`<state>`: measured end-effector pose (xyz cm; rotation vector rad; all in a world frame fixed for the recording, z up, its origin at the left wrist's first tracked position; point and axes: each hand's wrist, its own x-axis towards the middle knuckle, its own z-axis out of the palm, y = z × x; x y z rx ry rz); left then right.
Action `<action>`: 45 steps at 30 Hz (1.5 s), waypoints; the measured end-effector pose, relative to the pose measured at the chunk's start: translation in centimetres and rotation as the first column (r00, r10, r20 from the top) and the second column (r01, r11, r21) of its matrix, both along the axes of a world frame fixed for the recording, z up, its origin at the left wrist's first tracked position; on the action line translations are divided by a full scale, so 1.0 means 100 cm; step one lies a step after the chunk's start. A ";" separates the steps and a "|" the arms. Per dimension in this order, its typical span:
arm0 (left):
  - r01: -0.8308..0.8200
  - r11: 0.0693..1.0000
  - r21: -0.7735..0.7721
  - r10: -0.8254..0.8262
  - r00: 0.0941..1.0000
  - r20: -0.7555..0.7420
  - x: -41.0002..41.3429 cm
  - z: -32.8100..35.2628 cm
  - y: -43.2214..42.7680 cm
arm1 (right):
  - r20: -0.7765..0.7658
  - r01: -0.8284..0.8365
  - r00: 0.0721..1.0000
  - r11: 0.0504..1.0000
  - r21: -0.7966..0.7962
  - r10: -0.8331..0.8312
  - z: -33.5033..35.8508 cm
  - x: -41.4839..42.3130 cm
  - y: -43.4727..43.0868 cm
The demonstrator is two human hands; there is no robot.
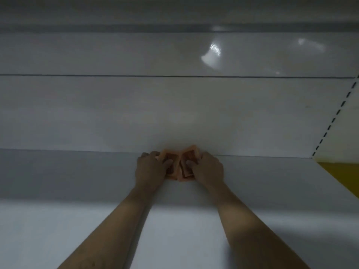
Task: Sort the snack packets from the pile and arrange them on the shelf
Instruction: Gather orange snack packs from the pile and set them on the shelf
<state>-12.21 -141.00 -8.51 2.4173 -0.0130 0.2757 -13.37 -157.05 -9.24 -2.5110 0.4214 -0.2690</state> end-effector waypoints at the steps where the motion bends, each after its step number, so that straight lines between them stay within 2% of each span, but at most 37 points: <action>1: 0.027 0.999 0.028 -0.028 0.999 0.036 -0.004 0.003 -0.001 | 0.003 0.000 1.000 1.000 0.000 0.000 0.001 -0.002 0.000; 4: 0.075 0.995 0.059 -0.080 0.994 0.081 -0.008 0.000 0.001 | 0.021 0.009 1.000 1.000 0.025 -0.010 0.002 -0.006 0.000; 6: 0.083 0.995 0.061 -0.084 0.996 0.029 -0.005 -0.005 0.006 | 0.029 0.023 0.999 0.997 0.074 -0.025 0.004 -0.008 -0.001; 9: 0.139 0.974 0.179 -0.136 0.990 -0.027 -0.006 -0.006 0.007 | 0.034 0.052 0.998 0.993 0.109 -0.056 0.009 -0.014 -0.007; 12: 0.190 0.931 0.311 -0.174 0.982 -0.079 -0.011 -0.003 0.008 | 0.012 0.084 0.996 0.995 0.056 -0.085 0.016 -0.020 -0.015; 18: 0.194 0.934 0.300 -0.173 0.980 -0.094 -0.012 -0.003 0.009 | -0.055 0.129 0.989 0.987 -0.097 -0.135 0.015 -0.025 -0.027; 22: 0.218 0.964 0.150 -0.204 0.973 -0.104 -0.011 0.004 0.012 | -0.024 0.114 0.992 0.952 -0.283 -0.125 0.012 -0.026 -0.026; 25: 0.191 0.981 -0.024 -0.192 0.976 -0.104 -0.012 0.007 0.015 | 0.023 0.047 0.999 0.930 -0.365 -0.041 0.012 -0.027 -0.022; 27: 0.161 0.981 -0.111 -0.172 0.981 -0.088 -0.010 0.005 0.016 | 0.028 -0.076 0.995 0.930 -0.360 0.092 0.013 -0.027 -0.017; 31: 0.174 0.967 -0.186 -0.181 0.983 -0.026 -0.009 0.005 0.019 | -0.152 -0.338 0.941 0.858 -0.387 0.303 0.010 -0.026 0.001; 35: 0.092 0.959 -0.269 -0.070 0.994 0.089 -0.006 0.011 0.027 | -0.184 -0.329 0.943 0.859 -0.392 0.277 0.008 -0.028 0.006; 37: 0.036 0.953 -0.301 -0.009 0.996 0.090 -0.003 0.014 0.034 | -0.183 -0.320 0.946 0.863 -0.390 0.268 0.009 -0.028 0.007; 41: -0.073 0.980 -0.184 0.065 0.997 -0.051 0.000 0.015 0.049 | -0.181 -0.319 0.946 0.874 -0.367 0.269 0.012 -0.029 0.008; 45: -0.069 0.992 0.110 0.089 0.977 -0.193 -0.007 0.015 0.053 | -0.193 -0.331 0.942 0.863 -0.383 0.276 0.013 -0.031 0.008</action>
